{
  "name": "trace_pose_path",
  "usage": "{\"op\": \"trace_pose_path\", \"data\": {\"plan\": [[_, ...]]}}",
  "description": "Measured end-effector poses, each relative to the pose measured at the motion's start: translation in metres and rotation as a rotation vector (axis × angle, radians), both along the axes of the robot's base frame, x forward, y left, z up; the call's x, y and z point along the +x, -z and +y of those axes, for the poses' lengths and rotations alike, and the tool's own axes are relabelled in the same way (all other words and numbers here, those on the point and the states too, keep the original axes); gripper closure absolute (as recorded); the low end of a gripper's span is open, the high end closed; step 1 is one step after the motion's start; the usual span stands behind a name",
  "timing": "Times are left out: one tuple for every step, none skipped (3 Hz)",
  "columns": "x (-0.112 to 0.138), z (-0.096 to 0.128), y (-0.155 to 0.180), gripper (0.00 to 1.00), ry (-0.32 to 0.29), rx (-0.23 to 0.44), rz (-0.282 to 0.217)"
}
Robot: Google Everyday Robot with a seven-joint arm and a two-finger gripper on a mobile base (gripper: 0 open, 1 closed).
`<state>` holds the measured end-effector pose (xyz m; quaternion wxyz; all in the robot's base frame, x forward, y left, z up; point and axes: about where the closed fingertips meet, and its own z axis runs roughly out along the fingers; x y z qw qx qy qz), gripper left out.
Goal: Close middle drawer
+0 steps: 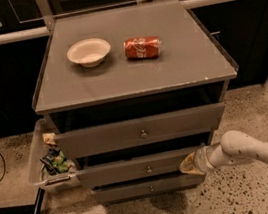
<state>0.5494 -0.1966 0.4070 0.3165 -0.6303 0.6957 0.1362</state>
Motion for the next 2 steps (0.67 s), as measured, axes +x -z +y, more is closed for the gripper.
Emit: {"op": "trace_pose_path", "data": {"plan": [[0.0000,0.0000,0.0000,0.36,0.000,0.000,0.000],[0.0000,0.0001,0.0000,0.13,0.000,0.000,0.000]]}}
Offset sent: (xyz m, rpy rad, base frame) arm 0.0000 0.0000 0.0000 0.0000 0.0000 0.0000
